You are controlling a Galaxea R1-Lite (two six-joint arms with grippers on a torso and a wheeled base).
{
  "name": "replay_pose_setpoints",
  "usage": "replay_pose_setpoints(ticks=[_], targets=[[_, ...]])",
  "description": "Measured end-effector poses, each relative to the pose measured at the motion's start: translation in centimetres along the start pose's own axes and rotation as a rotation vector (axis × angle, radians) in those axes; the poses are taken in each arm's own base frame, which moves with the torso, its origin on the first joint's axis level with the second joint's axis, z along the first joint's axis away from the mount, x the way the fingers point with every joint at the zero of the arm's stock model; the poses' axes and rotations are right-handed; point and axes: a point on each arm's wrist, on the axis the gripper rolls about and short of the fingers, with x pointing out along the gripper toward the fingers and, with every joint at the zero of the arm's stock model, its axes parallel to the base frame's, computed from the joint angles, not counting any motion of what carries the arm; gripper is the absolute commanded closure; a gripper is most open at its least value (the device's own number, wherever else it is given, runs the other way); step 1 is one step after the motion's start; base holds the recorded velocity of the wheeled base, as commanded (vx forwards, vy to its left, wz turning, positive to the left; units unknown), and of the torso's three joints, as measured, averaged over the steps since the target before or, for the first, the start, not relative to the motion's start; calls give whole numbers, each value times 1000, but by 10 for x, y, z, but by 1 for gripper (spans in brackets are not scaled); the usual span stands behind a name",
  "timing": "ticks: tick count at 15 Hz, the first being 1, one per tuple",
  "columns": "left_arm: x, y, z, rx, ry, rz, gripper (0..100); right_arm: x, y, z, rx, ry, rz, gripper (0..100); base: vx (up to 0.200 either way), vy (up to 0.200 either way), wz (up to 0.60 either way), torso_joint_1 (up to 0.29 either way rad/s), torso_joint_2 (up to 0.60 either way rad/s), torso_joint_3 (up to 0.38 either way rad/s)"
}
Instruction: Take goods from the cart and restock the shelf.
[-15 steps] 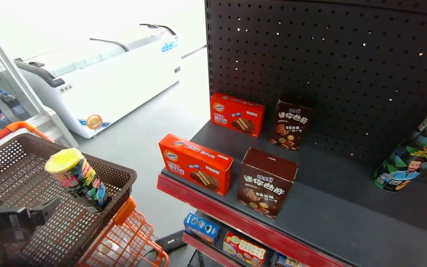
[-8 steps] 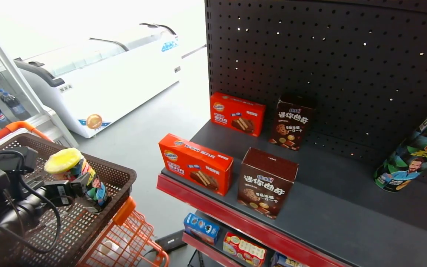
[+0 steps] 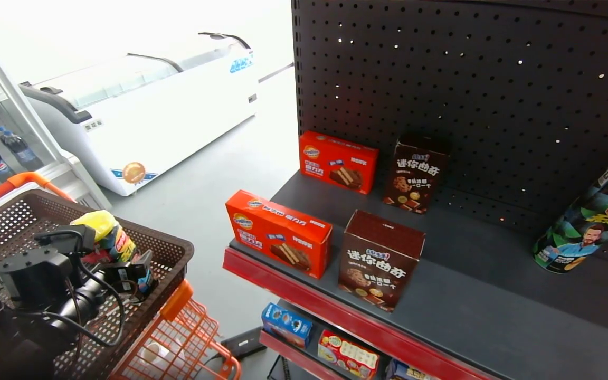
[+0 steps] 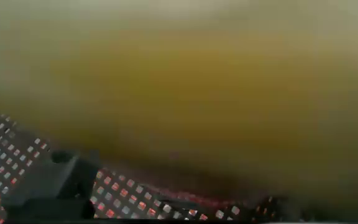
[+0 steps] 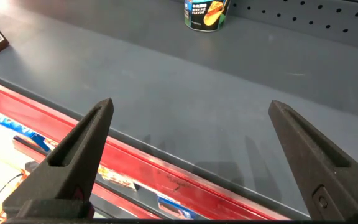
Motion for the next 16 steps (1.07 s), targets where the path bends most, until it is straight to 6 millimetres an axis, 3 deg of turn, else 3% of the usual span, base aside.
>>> replay_pose_setpoints(ticks=[1,9,13,16], targets=[[4,0,-3,0,3,0,100,0,0,0,0,0,0,0,0,0,0,0,0,0],[8,-8,0,8,-10,-25,100,0,0,0,0,0,1,0,0,0,0,0,0,0],[-7,-8,42,35,-97,-37,100,0,0,0,0,0,1,0,0,0,0,0,0,0],[-34,-7,84,50,-154,-85,100,0,0,0,0,0,0,0,0,0,0,0,0,0]])
